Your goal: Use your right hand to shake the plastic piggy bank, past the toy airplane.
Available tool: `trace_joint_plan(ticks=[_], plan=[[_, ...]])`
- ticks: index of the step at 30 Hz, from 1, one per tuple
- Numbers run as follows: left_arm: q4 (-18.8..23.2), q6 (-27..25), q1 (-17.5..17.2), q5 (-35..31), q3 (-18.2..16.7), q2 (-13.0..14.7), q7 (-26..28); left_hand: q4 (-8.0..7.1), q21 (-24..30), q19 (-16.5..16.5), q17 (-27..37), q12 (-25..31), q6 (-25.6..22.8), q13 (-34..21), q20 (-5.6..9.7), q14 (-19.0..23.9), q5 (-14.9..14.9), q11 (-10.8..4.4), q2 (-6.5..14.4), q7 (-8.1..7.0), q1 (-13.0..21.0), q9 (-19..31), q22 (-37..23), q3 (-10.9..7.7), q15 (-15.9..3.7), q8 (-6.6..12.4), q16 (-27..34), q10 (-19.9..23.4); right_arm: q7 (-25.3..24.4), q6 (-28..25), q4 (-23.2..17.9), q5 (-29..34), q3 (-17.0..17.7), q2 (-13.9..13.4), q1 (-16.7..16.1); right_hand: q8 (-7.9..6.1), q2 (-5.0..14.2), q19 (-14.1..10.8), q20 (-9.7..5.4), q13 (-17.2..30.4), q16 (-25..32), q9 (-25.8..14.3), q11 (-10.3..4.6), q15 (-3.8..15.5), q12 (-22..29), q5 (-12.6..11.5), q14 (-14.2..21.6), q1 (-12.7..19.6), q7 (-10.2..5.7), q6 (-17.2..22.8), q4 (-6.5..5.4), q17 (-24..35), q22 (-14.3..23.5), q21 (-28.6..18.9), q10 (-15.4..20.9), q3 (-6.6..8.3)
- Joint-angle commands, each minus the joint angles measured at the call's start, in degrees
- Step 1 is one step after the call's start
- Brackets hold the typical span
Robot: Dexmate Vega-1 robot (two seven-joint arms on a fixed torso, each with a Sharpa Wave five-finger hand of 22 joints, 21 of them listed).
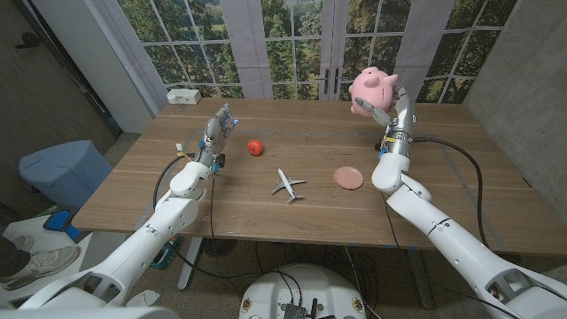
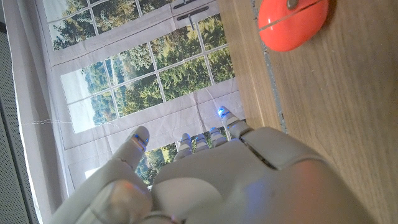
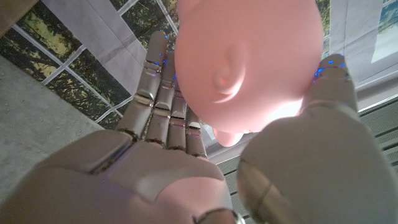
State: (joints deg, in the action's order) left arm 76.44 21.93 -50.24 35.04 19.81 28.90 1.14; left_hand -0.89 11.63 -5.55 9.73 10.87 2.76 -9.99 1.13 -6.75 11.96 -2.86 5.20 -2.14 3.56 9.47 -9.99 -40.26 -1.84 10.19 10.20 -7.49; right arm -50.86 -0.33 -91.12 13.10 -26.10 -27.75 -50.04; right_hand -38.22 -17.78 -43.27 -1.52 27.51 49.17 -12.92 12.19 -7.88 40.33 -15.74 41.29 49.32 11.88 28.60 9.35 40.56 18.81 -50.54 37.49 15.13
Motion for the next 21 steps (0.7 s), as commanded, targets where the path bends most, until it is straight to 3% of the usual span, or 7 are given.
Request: trace_joint_plan(ticks=[1,10,21], plan=[[-0.79,-0.21,0.73,0.03,0.23,-0.15,-0.35,0.18,-0.20,-0.40,0.15,0.00,-0.06,-0.15,0.02,0.23,-0.19,-0.07,2.52,0.11,-0.58,0.31,-0.14,-0.13,-1.48,0.10,0.01,0.01,13.89,-5.46,-4.67,-1.83,-1.96,-5.08,0.71,-0.38,21.12,3.88,-4.19,17.31,-0.33,-4.39,-15.63,20.47,0.02,-0.23,17.39,20.57,-9.95,24.54,0.22,28.43,-0.31,-0.58,22.39,12.47],[-1.57,-0.36,1.47,-0.02,0.45,-0.38,-0.62,0.26,-0.20,-0.43,0.15,0.00,-0.11,-0.15,0.05,0.20,-0.20,-0.06,2.52,0.11,-0.63,0.31,-0.14,-0.12,-1.50,0.12,0.00,0.01,22.20,-8.59,-6.79,-3.18,-3.68,-7.62,2.26,-0.22,21.16,4.60,-4.24,17.32,-0.86,-4.22,-15.44,20.45,-0.32,-0.15,17.17,20.28,-10.07,24.61,0.16,28.51,-0.95,-0.86,22.35,12.70],[-2.62,-0.26,2.27,0.00,0.63,-0.76,-0.97,0.41,-0.20,-0.46,0.13,0.00,-0.09,-0.15,-0.01,0.20,-0.22,-0.05,2.50,0.13,-0.66,0.31,-0.14,-0.12,-1.45,0.12,-0.01,0.01,26.69,-11.92,-8.09,-2.87,-5.40,-9.01,3.77,-0.06,21.20,5.25,-4.06,17.38,-1.49,-4.14,-15.60,20.45,-0.77,0.01,16.98,20.02,-10.15,24.55,0.17,28.56,-1.82,-1.33,22.20,13.05]])
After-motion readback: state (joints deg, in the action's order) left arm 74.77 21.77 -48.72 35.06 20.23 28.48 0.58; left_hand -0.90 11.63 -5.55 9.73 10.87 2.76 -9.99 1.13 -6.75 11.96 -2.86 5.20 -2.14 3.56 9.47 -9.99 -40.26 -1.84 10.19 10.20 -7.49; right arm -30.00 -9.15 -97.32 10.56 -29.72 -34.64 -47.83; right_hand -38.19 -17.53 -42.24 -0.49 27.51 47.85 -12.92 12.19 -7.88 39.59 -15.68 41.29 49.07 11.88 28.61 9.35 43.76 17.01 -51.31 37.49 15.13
